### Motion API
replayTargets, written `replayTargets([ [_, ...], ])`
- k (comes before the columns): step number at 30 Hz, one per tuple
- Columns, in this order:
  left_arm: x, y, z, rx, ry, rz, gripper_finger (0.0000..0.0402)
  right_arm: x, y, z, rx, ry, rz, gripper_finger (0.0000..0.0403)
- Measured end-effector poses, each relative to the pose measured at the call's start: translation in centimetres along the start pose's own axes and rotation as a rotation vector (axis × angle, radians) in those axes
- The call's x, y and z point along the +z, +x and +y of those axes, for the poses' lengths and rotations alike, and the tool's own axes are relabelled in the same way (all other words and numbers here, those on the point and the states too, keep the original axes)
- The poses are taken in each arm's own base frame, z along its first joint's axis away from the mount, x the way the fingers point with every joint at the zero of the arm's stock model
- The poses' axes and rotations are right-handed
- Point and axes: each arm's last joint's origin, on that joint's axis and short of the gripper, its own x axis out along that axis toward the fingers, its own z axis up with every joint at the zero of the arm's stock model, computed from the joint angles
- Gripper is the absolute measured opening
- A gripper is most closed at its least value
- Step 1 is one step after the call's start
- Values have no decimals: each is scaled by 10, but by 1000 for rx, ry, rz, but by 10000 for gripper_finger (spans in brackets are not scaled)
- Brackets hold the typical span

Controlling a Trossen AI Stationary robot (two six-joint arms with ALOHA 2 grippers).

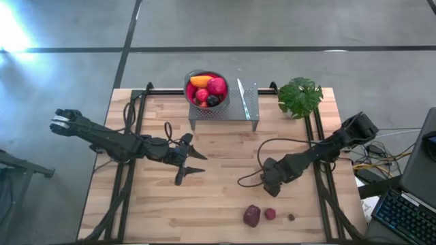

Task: Pick & Place Fruit
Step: Put the brown kiwi into the red strainer bowl on the shelf

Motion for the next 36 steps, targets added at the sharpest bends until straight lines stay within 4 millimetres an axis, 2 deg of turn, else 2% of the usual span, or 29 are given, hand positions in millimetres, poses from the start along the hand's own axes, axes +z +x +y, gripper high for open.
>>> replayTargets([
  [7, 0, 0, 0, 0, 0, 0, 211, 12, -28, 17, 72, -97, -44, 316],
  [11, 0, 0, 0, 0, 0, 1, 211, 24, -50, 24, 94, -131, -85, 311],
  [17, 0, 0, 0, 0, 0, 4, 211, 41, -86, 32, 131, -185, -185, 327],
  [22, 0, 0, 0, 0, 0, 4, 211, 57, -116, 38, 190, -239, -276, 316],
  [28, 0, 0, 0, 0, 0, 3, 211, 83, -147, 32, 218, -290, -393, 316],
  [36, 0, 0, 0, 0, 0, 0, 211, 130, -182, 8, 229, -335, -596, 315],
])
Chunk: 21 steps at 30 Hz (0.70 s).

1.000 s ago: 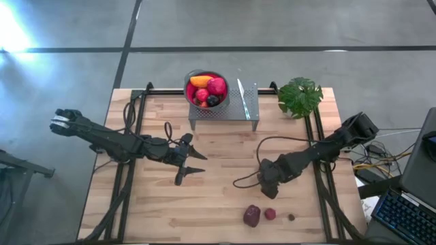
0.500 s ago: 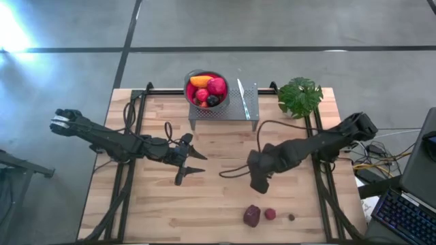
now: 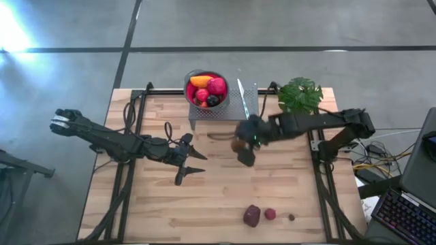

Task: Pick & Place Fruit
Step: Put the brown kiwi into the red strainer bowl on the shelf

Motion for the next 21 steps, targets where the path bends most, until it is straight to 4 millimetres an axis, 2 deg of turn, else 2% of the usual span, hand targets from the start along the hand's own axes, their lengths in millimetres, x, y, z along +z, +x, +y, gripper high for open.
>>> replayTargets([
  [7, 0, 0, 0, 0, 0, 0, 211, 48, -12, -44, 19, -68, -226, 318],
  [12, 0, 0, 0, 0, 1, 0, 211, 74, -15, -83, 26, -91, -368, 320],
  [16, 0, 0, 0, 1, 6, 1, 211, 95, -5, -110, 80, -106, -426, 313],
  [21, 0, 0, 0, 1, 7, 1, 211, 123, 17, -133, 39, -153, -423, 322],
])
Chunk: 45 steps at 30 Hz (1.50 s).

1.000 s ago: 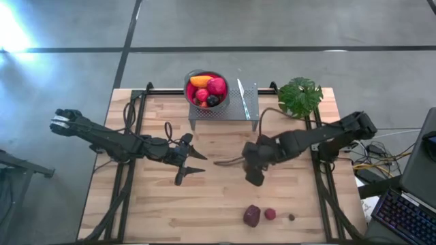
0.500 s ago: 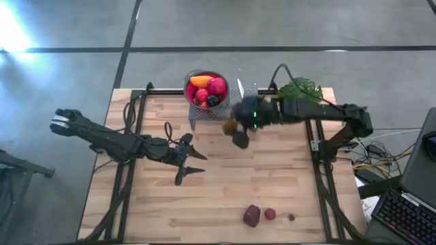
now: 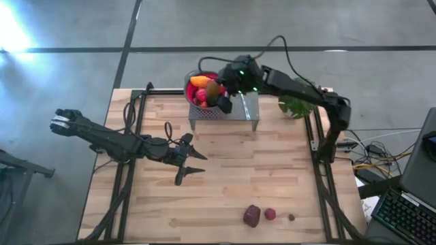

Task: Pick & Place Fruit
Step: Put the brown kiwi into the red strainer bowl on the shelf, then put the blackberry into the red strainer bowl on the shelf

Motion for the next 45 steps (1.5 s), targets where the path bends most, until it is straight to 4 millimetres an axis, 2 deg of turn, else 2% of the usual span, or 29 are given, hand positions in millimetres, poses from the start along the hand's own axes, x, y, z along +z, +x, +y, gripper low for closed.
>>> replayTargets([
  [6, 0, 0, 0, 0, 1, 2, 211, 19, 30, -19, -26, -77, 12, 318],
  [11, 0, 0, 0, 0, 1, 2, 211, 16, 60, -37, -45, -70, 88, 313],
  [17, 1, 0, 0, -1, -4, -5, 211, 7, 82, -55, -62, -86, 142, 330],
  [25, 4, -1, 0, -2, 10, -24, 211, 1, 77, -67, -132, -95, 191, 322],
  [32, 6, -1, 0, -3, 9, -46, 211, 0, 79, -67, -228, -92, 209, 369],
  [40, 6, -1, 0, -2, 19, -43, 211, 4, 79, -57, -226, -149, 198, 381],
  [45, 5, -1, 0, -2, 20, -37, 211, 15, 59, -45, -213, -181, 190, 381],
])
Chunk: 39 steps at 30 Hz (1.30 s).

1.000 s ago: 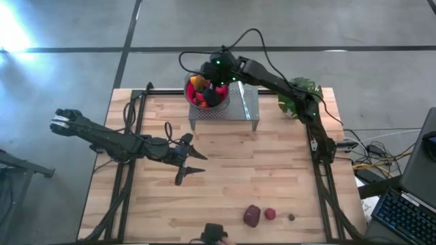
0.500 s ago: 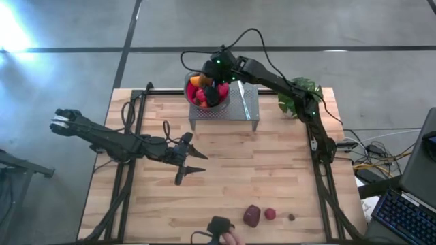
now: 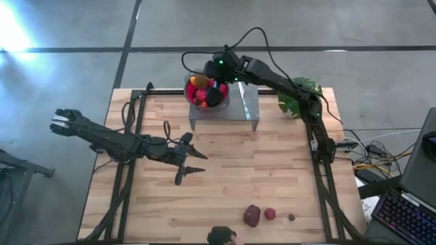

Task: Pick & Place Fruit
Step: Put the blackberry into the red strainer bowl on the shelf

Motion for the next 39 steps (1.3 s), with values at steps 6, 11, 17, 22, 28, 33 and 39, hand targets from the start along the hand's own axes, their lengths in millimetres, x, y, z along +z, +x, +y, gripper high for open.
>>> replayTargets([
  [6, -1, 0, 0, 0, 1, 1, 211, 4, -47, 20, 64, -35, 81, 381],
  [11, -1, 0, 0, 0, 0, 1, 211, -1, -95, 45, 134, 8, 207, 381],
  [17, -2, 0, 0, 0, 1, 4, 211, -13, -139, 92, 221, 57, 363, 370],
  [22, -2, 1, 1, 3, 15, 8, 211, -31, -176, 139, 208, 71, 456, 349],
  [28, -5, 4, 0, 4, 36, 21, 211, -64, -216, 193, 249, 136, 514, 320],
  [33, -5, 4, 0, 4, 36, 23, 211, -100, -237, 234, 250, 220, 600, 301],
  [39, -5, 4, 0, 4, 34, 24, 211, -145, -253, 282, 214, 271, 697, 277],
])
